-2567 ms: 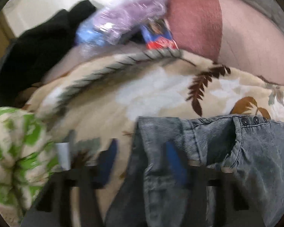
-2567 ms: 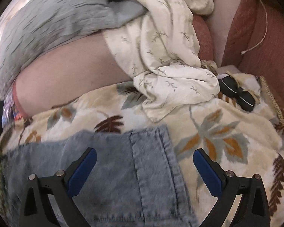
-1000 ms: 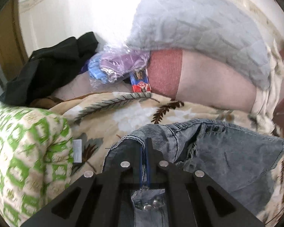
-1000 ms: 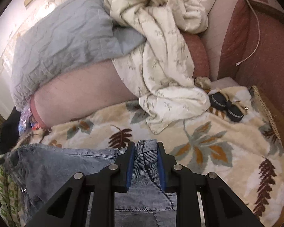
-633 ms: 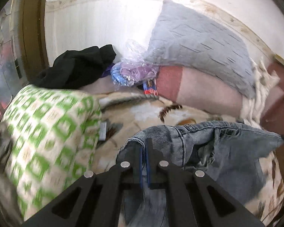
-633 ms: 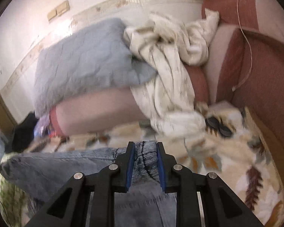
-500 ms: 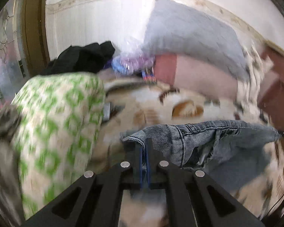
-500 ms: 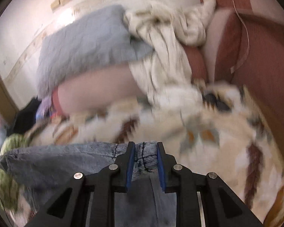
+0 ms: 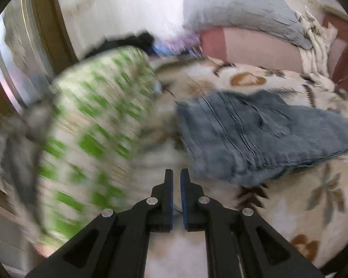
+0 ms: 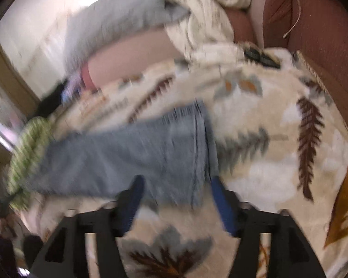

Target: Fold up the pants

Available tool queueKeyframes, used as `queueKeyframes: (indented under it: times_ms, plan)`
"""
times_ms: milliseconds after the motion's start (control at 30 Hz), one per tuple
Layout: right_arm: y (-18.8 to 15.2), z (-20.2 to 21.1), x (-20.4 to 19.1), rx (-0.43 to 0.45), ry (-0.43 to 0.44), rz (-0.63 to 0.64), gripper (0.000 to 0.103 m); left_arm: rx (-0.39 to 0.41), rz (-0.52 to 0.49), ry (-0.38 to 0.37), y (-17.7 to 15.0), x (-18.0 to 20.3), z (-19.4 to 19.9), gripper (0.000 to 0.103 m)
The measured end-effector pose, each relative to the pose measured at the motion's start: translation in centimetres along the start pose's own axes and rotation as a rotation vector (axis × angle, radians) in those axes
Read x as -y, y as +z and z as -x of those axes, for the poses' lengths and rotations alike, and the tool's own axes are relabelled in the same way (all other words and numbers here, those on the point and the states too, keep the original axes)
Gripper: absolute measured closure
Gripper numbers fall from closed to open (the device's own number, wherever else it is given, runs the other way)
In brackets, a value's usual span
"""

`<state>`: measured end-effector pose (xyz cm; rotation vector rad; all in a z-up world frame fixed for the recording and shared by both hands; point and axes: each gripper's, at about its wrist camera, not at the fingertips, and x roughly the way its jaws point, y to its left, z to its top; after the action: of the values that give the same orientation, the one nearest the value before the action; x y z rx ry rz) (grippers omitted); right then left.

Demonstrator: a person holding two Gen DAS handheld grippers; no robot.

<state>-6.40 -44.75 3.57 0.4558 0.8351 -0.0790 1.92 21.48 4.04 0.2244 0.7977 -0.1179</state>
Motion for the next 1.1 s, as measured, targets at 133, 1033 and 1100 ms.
queueKeyframes:
  times_ms: [133, 1033, 1100]
  plan:
    - [3.8, -3.7, -0.4, -0.045, -0.055, -0.050, 0.034, 0.036, -0.004, -0.038, 1.5, 0.8, 1.1, 0.096]
    - [11.2, -15.7, -0.8, -0.045, -0.375, 0.025, 0.090, -0.023, -0.057, -0.270, 2.7, 15.9, -9.4, 0.095]
    - [10.3, -17.3, 0.1, -0.082, -0.368, 0.005, 0.089, -0.023, -0.069, -0.258, 2.7, 16.2, -9.5, 0.095]
